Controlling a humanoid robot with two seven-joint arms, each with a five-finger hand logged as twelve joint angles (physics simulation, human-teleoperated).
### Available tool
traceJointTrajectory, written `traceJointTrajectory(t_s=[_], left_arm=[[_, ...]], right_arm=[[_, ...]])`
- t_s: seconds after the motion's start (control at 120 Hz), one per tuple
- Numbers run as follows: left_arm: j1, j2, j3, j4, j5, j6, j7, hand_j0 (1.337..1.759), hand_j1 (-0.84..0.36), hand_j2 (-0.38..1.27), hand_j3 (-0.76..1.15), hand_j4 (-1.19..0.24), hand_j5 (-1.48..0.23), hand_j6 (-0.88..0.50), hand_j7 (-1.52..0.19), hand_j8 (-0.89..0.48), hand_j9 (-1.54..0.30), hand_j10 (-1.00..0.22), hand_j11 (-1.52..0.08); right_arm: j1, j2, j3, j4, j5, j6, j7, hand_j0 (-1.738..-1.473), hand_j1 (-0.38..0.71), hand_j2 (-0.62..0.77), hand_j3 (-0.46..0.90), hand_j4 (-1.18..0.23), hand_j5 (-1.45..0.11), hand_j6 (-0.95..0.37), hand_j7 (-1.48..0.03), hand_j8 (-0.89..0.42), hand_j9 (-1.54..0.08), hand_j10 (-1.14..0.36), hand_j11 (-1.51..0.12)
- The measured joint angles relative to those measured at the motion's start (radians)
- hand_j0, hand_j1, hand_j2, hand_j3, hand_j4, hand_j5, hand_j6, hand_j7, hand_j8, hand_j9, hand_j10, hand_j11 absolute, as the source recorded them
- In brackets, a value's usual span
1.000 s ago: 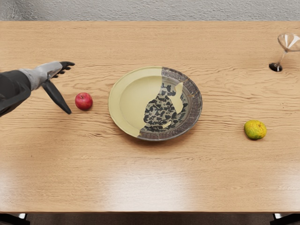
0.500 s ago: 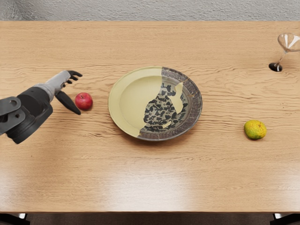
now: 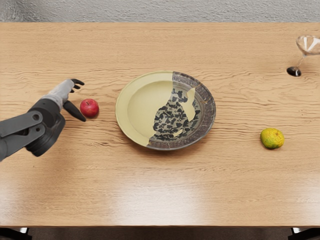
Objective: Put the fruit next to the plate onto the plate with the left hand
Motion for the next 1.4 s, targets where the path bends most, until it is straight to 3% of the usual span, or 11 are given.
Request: traceJointTrajectory(t_s=[1.175, 1.317, 1.4], left_arm=[[-0.017, -0.076, 0.042, 0.054, 0.004, 0.006, 0.0, 1.657, -0.21, 0.08, 0.0, -0.48, -0.63, -0.48, -0.63, -0.48, -0.63, -0.48, -0.63], [-0.019, -0.078, 0.05, 0.059, 0.01, 0.005, 0.0, 1.652, -0.23, 0.04, 0.0, -0.54, -0.7, -0.49, -0.71, -0.44, -0.72, -0.53, -0.73], [-0.025, -0.078, 0.053, 0.06, 0.005, 0.005, 0.0, 1.653, -0.24, 0.11, 0.0, -0.57, -0.75, -0.49, -0.75, -0.42, -0.77, -0.56, -0.77]], right_arm=[[0.001, 0.0, -0.001, -0.001, 0.0, -0.001, 0.001, -1.658, -0.35, 0.0, 0.0, 0.0, 0.0, 0.0, 0.0, 0.0, 0.0, 0.0, 0.0], [0.001, 0.0, -0.002, -0.001, 0.0, -0.001, 0.001, -1.658, -0.35, 0.0, 0.0, 0.0, 0.0, 0.0, 0.0, 0.0, 0.0, 0.0, 0.0], [0.001, 0.0, -0.002, -0.001, 0.0, -0.001, 0.001, -1.658, -0.35, 0.0, 0.0, 0.0, 0.0, 0.0, 0.0, 0.0, 0.0, 0.0, 0.0]])
